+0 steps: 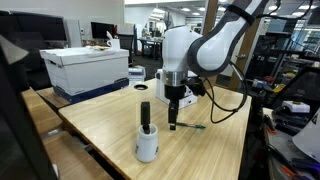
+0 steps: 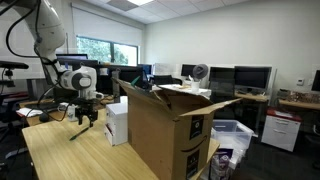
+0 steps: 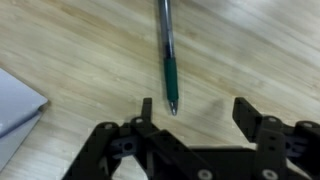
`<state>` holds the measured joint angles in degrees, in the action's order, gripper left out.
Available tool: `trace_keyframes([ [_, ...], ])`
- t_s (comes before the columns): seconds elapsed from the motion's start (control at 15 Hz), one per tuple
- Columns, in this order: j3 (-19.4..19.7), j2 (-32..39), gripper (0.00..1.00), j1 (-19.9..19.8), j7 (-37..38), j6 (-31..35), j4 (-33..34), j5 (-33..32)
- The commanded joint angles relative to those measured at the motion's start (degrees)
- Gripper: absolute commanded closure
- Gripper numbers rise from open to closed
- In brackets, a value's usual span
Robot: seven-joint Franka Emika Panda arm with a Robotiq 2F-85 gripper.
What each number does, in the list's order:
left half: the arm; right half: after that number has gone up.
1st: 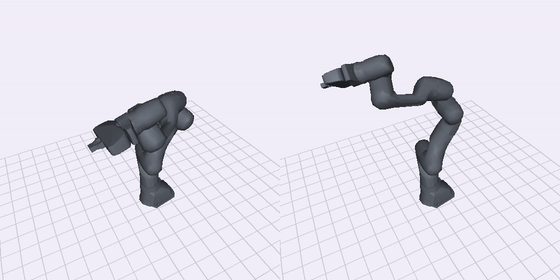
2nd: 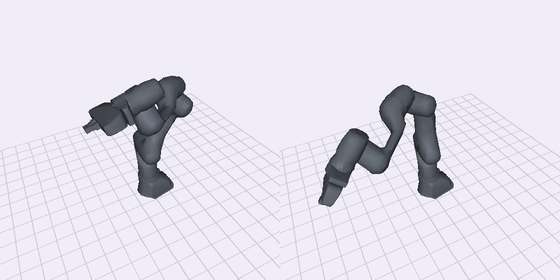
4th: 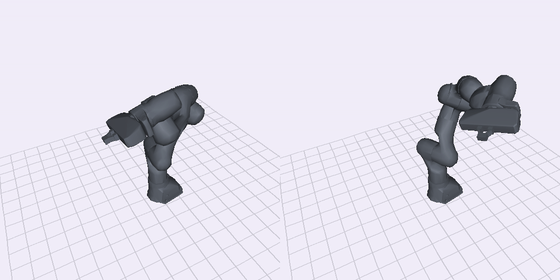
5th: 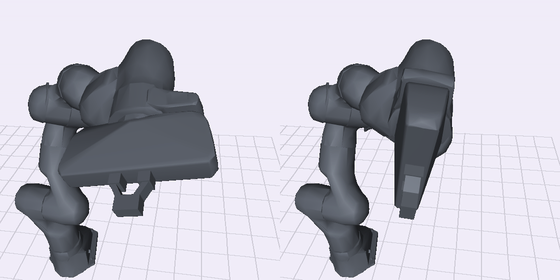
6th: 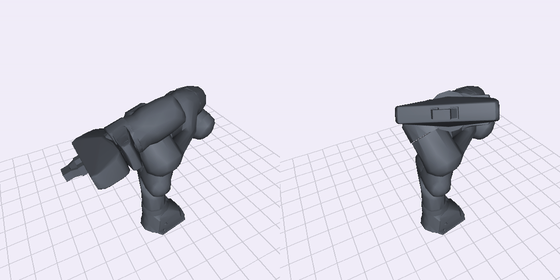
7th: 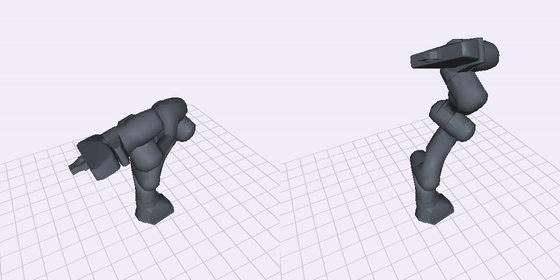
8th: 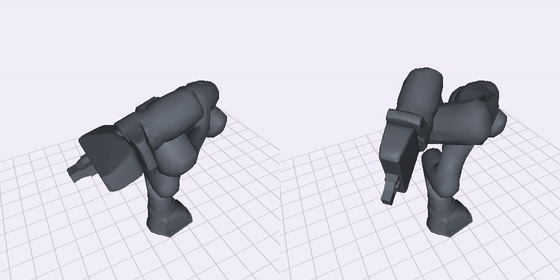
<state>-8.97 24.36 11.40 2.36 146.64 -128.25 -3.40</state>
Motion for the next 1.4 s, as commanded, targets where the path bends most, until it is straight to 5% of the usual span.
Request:
trace_keyframes([
  [0.0, 0.6, 1.4, 0.45, -0.7, -1.7, 0.6, 1.1, 0.0],
  [0.53, 2.1, 0.9, 0.90, 0.0, 0.5, 0.6, 1.3, -0.2],
  [0.8, 2.9, -1.4, 0.97, 1.4, 3.9, 2.1, -1.5, -0.9],
  [1.33, 2.6, -10.5, 0.94, 4.3, 13.0, 10.7, -9.1, 0.0],
])
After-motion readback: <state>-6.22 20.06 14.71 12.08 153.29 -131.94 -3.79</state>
